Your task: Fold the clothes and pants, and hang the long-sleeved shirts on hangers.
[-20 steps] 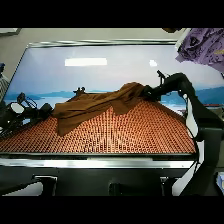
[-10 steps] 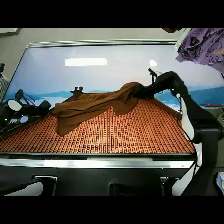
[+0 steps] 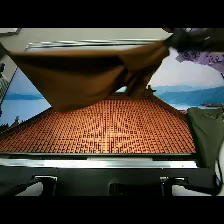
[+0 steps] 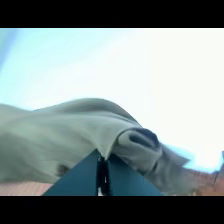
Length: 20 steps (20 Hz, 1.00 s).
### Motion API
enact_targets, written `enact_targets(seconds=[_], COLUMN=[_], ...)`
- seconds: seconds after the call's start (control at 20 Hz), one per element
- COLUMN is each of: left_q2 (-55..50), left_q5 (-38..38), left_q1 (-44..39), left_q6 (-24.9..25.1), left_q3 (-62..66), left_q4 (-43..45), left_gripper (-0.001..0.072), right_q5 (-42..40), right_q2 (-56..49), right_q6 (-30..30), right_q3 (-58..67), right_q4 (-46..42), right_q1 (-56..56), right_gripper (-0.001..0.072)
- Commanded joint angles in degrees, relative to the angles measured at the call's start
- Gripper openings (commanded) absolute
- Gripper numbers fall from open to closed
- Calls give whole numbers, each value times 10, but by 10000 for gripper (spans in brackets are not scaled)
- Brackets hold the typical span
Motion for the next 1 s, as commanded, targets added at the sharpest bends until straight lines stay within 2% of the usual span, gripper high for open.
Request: enact_targets(seconds=[0.0,0.25,0.45,0.65,0.8,0.95], left_q2=[55,197,224,153,53,-76], left_q5=[-85,-156,-163,-164,-128,-52], left_q1=[0,0,0,0,0,-15], left_q6=[6,2,-3,4,3,3], left_q3=[148,96,71,-4,-86,-150], left_q4=[19,31,49,49,49,49], left_gripper=[16,16,15,15,16,16], right_q5=[1,-24,-35,-121,-105,-70], right_q2=[158,305,301,176,45,-105], right_q6=[22,76,148,217,217,216], right_q3=[19,19,16,0,-59,-107], right_q4=[-55,-86,-86,-77,-61,-65], right_q1=[-13,-13,-13,-12,-12,14], right_gripper=[31,31,31,31,31,31])
